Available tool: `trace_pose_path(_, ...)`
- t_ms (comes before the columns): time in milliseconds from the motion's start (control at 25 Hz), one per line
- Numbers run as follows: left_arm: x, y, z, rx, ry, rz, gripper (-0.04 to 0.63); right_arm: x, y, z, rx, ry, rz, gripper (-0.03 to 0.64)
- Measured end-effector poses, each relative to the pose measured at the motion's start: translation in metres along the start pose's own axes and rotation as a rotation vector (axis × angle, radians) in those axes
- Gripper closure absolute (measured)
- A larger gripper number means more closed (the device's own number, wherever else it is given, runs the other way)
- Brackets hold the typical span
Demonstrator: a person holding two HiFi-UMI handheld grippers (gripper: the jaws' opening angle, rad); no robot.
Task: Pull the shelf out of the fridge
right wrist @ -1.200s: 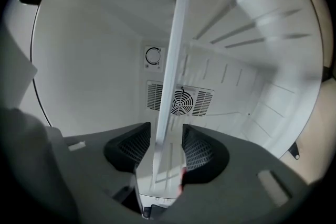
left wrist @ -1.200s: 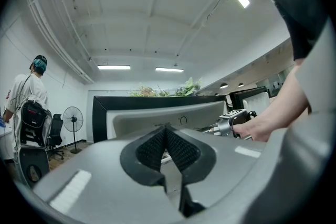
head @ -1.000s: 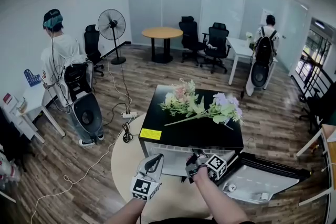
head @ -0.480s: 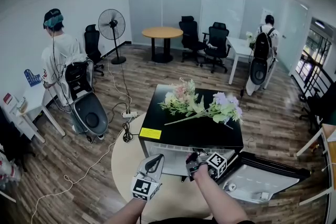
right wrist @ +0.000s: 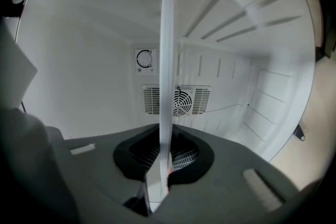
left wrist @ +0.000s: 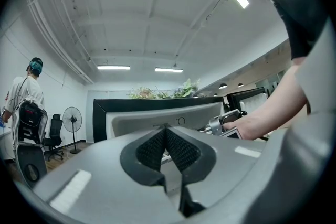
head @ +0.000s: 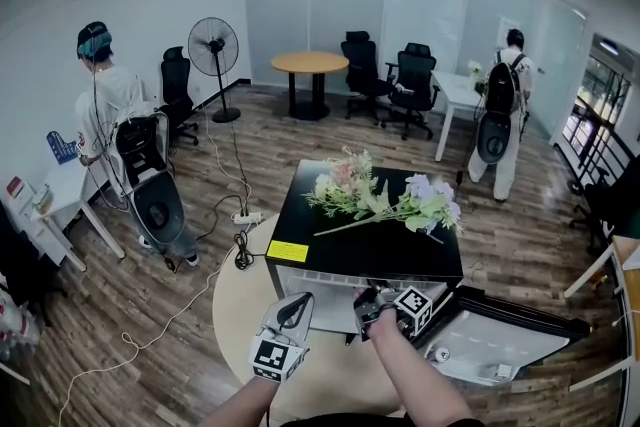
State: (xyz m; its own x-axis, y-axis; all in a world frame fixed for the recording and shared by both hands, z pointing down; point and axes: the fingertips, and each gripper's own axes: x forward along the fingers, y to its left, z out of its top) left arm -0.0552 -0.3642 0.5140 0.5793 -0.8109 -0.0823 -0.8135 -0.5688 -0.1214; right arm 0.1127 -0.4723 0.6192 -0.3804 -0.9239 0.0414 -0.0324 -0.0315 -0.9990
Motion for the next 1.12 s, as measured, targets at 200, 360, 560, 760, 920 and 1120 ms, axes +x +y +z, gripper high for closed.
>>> trace_pose_path(200,-0.006,-0.002,0.004,0.007,-0.007,0.0,0.595,-0.003,0.0,-0.001,0.006,-0.01,-0.014,0.581)
trace_pose_path(360,-0.011,0.001,0.007,0.011,-0.015,0.012,0.595,-0.005,-0.001,-0.003,0.016,-0.018,-0.027,0.581)
trace_pose_path(560,-0.015,-0.002,0.008,0.012,-0.014,0.01,0.595,-0.011,-0.001,-0.006,0.014,-0.012,-0.021,0.581)
trace_pose_path(760,-0.017,-0.007,0.011,0.014,-0.018,0.009,0.595,-0.018,0.001,-0.01,0.018,-0.007,-0.018,0.581)
trace_pose_path(920,-0.017,-0.008,0.012,0.02,-0.021,0.01,0.595,-0.022,-0.001,-0.013,0.013,-0.013,-0.02,0.581)
trace_pose_path(1120,-0.021,-0.011,0.01,0.018,-0.017,0.012,0.595,-0.03,0.001,-0.018,0.009,-0.002,-0.024,0.581)
